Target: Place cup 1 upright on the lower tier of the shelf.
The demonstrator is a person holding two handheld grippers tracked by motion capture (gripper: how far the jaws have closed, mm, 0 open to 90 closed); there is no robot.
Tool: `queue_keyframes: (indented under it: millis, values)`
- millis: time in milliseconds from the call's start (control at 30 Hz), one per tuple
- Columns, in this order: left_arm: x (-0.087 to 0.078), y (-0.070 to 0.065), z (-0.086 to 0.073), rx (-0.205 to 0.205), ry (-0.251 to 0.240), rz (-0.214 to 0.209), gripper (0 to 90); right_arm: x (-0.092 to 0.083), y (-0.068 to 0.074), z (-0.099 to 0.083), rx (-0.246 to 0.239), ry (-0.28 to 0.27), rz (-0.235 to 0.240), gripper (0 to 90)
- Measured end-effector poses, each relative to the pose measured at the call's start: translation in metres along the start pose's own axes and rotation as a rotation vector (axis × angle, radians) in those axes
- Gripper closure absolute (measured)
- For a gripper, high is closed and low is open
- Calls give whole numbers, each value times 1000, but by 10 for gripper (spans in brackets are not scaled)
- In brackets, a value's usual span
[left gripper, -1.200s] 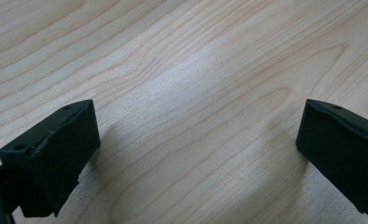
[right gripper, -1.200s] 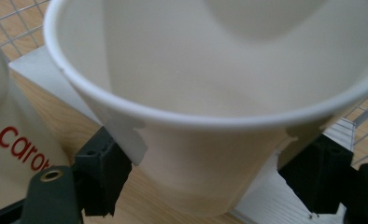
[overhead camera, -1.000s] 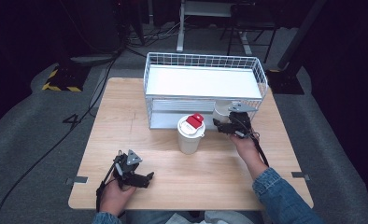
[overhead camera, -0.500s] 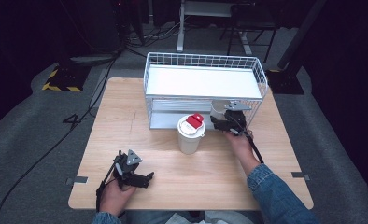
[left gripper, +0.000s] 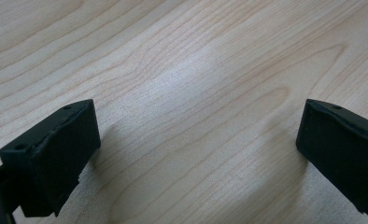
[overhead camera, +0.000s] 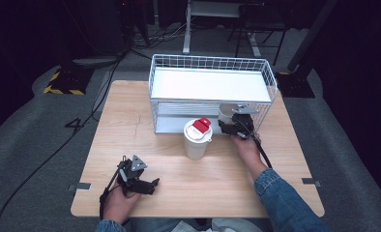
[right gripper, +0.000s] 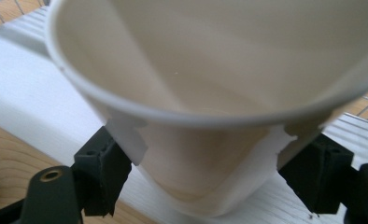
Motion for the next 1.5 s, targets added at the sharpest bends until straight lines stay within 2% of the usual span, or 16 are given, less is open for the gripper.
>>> queue_keyframes:
  millis: [467,700,933,967,1100,1200,1300,1500]
  values:
    - [0,0,0,-4,0,-1,2,6,-4,-6,30,19,16,232]
    - [0,-1,0,-6,0,-1,2,7,-5,-6,49,12,27,231]
    - [0,0,0,-6,0,-1,2,7,-5,-6,31,14,34,219]
    - [0,0,0,-6,0,-1,2,7,-5,-5,27,8,33,152]
    - [0,0,0,-6,0,0,2,8,-6,-6,-3,14,28,140]
    - [0,0,0,-5,0,0,2,7,-6,-6,-12,9,32,47]
    - [0,0,0,-6,0,0,2,5,-5,-4,-12,-7,38,2]
    - [0,0,0,-6,0,-1,2,-2,-3,-1,-21,-28,39,1]
Point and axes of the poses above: each handheld gripper's, and its own axes: x roughly forward along the jaws, z roughly out of its top, y roughly to its left, the point moved 8 cm from there along x, roughly forward along the jaws, and after that the axes turned 7 degrees about z, right-handed, at the moved point
